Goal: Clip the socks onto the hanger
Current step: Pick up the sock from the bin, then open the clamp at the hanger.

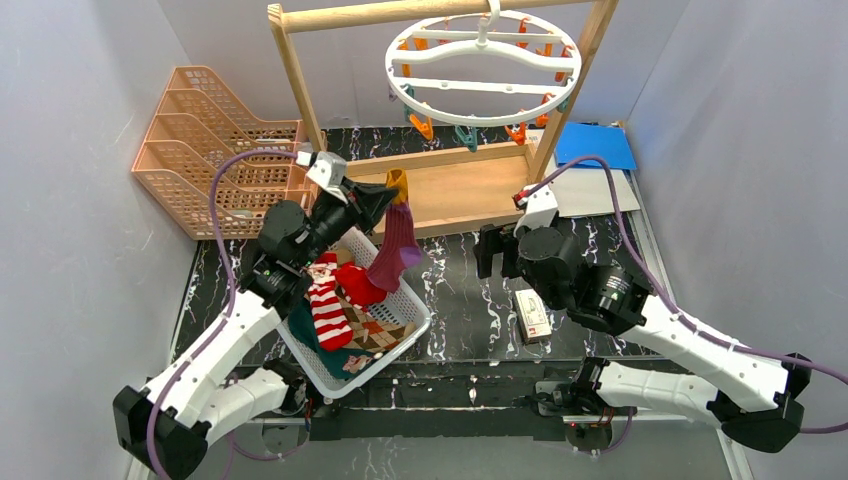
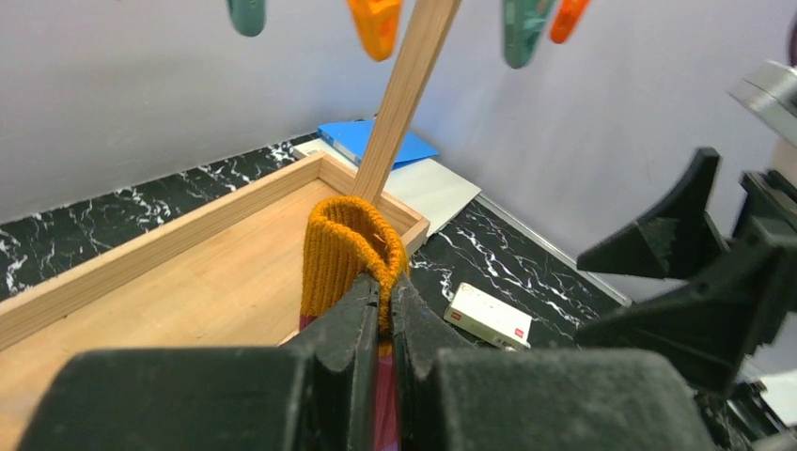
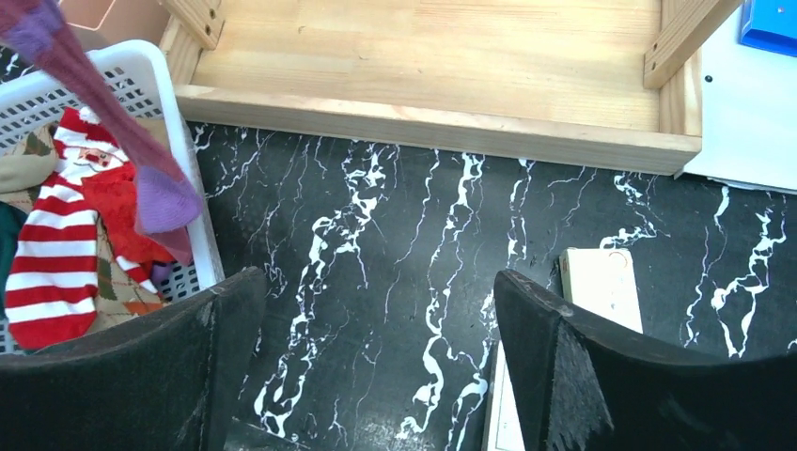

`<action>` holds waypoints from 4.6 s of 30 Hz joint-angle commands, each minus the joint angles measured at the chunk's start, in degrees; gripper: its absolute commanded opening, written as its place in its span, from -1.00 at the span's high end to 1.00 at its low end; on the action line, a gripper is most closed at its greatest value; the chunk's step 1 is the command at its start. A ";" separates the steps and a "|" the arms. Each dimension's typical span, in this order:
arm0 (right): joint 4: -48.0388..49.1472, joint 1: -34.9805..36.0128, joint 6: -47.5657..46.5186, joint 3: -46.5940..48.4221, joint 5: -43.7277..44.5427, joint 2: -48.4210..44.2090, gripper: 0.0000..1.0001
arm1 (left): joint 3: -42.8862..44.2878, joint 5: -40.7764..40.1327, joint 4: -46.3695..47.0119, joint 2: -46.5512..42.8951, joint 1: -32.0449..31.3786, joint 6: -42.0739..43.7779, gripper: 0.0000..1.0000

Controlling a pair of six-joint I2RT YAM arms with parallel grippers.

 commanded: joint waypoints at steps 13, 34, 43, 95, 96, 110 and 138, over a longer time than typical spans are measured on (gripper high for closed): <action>2.34 -35.38 -1.51 13.65 -17.48 11.18 -0.97 | 12.57 7.63 6.33 12.18 -0.02 -7.57 1.00; 11.18 -46.75 -4.63 17.00 -37.73 2.37 -0.88 | 13.52 3.91 5.17 18.54 -3.80 -2.73 1.00; 21.94 -40.18 -10.46 12.75 -47.48 -1.15 -0.75 | 12.43 13.03 9.26 18.41 -4.13 4.59 1.00; 31.35 -31.53 -22.27 17.24 -36.39 9.53 -0.36 | 2.72 14.56 14.97 13.25 -5.50 0.79 1.00; 31.37 -31.53 -22.23 17.33 -36.56 9.58 -0.36 | 2.73 14.56 14.97 13.25 -5.54 0.77 1.00; 31.35 -31.53 -21.49 18.91 -36.91 11.05 -0.32 | 2.86 14.65 15.14 13.51 -5.71 1.07 1.00; 32.00 -31.52 -18.80 20.41 -37.08 12.09 0.81 | 7.17 14.41 18.22 16.94 -7.10 -0.80 1.00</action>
